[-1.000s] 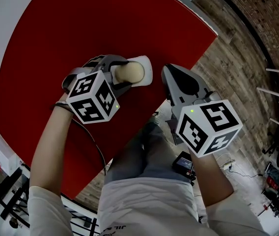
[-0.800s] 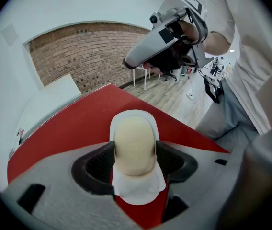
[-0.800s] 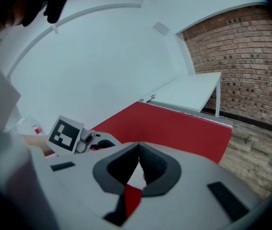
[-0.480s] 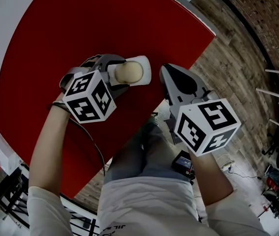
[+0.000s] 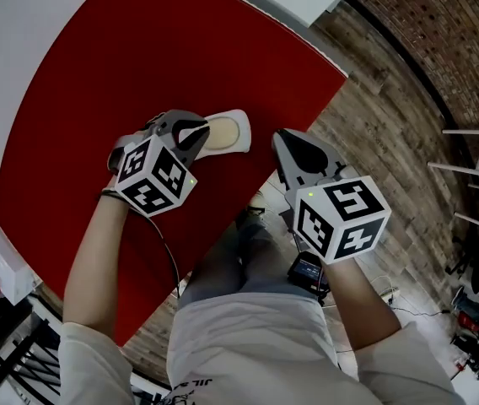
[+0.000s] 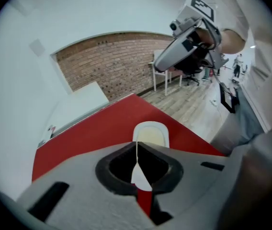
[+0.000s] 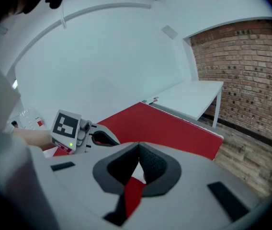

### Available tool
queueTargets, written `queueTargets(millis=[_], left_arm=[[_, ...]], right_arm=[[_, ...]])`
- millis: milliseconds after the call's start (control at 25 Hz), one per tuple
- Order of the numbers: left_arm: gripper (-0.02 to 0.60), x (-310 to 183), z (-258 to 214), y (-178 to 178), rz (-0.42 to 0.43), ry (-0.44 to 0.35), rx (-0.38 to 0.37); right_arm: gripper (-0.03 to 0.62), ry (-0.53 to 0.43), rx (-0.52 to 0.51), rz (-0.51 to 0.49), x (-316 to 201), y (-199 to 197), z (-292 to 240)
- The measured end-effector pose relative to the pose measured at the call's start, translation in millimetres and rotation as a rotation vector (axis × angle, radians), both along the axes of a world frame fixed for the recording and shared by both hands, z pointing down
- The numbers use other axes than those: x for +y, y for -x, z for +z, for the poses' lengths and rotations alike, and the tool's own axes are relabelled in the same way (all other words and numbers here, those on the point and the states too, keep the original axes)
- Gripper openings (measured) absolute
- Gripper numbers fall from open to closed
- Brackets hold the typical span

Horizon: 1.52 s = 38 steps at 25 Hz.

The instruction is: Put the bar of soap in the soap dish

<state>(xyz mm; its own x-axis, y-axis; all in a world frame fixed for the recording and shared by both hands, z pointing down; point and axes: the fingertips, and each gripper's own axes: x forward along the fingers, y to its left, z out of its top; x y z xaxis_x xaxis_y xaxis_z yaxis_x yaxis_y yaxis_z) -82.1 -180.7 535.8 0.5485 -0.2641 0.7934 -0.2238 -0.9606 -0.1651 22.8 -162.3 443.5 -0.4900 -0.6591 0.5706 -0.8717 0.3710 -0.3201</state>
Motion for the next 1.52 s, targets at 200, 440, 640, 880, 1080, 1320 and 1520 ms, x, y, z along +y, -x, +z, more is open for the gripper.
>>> queueTargets(millis=[200, 440, 640, 880, 1080, 1320, 1520], left_arm=[[0.008, 10.2, -60.1, 8.6, -0.283, -0.025, 0.104], [0.008, 73.0, -146.4, 36.8, -0.682, -0.049, 0.373], [0.008, 128.1, -173.7, 47.2, -0.859, -0.063, 0.493], [0.008, 157.5, -191.3, 48.5, -0.902, -0.094, 0.539], [0.008, 159.4, -204.8, 47.7, -0.893, -0.12, 0.555], [0.008, 164.5, -208.4, 54.9, -0.894, -0.136, 0.568], [0.008, 171.6, -200.6, 53.0, -0.898, -0.115, 0.543]], right_arm=[[0.005, -0.044, 0.031, -0.03, 19.2, -9.8, -38.1], [0.005, -0.08, 0.043, -0.032, 57.5, -13.8, -77.2], [0.005, -0.114, 0.045, -0.024, 88.3, -8.1, -102.1], [0.005, -0.139, 0.01, -0.005, 105.5, 2.1, -124.6], [0.004, -0.156, 0.014, 0.003, 110.4, 2.7, -134.9], [0.003, -0.166, 0.005, 0.003, 121.2, 11.1, -136.1], [0.004, -0.166, -0.004, 0.001, 124.3, 7.4, -140.0]])
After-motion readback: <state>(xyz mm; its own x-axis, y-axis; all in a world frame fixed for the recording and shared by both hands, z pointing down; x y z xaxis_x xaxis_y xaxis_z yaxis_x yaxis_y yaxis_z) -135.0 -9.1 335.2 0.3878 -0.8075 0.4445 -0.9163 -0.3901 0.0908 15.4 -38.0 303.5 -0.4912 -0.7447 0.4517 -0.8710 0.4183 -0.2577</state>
